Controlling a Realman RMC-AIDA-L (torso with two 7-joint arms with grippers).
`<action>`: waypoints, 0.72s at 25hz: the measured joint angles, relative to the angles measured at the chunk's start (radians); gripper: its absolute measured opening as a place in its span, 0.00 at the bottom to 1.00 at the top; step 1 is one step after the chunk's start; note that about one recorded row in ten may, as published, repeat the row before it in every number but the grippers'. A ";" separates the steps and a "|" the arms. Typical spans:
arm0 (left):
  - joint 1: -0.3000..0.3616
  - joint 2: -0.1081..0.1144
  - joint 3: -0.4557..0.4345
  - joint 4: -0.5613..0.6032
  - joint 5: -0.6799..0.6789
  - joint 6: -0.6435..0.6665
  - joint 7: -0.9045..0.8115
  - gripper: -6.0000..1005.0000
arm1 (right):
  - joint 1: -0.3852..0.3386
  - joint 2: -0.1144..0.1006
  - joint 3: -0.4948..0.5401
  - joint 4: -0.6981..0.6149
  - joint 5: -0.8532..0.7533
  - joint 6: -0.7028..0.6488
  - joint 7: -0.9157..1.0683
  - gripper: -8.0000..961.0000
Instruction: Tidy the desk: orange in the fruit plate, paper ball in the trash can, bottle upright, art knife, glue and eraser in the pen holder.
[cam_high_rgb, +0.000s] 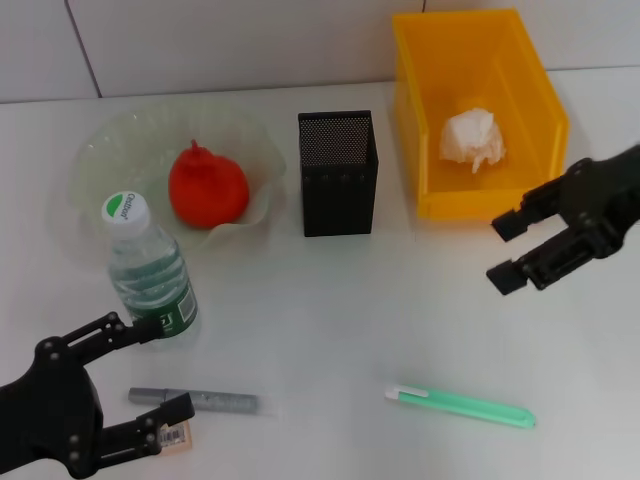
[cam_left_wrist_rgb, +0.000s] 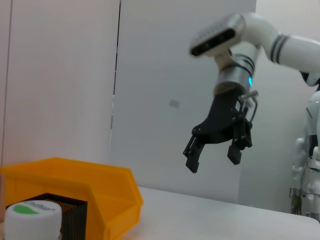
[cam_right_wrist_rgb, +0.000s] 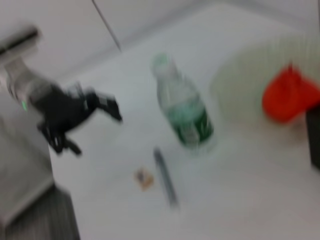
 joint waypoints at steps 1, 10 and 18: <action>-0.001 0.000 0.000 0.000 0.003 -0.001 -0.002 0.81 | 0.036 0.001 -0.038 -0.014 -0.046 -0.013 0.052 0.87; -0.012 -0.002 0.004 -0.006 0.018 -0.006 -0.007 0.81 | 0.158 0.074 -0.384 -0.138 -0.245 -0.035 0.221 0.87; -0.017 -0.005 0.005 -0.008 0.025 -0.014 -0.007 0.81 | 0.121 0.120 -0.667 -0.190 -0.248 0.021 0.354 0.87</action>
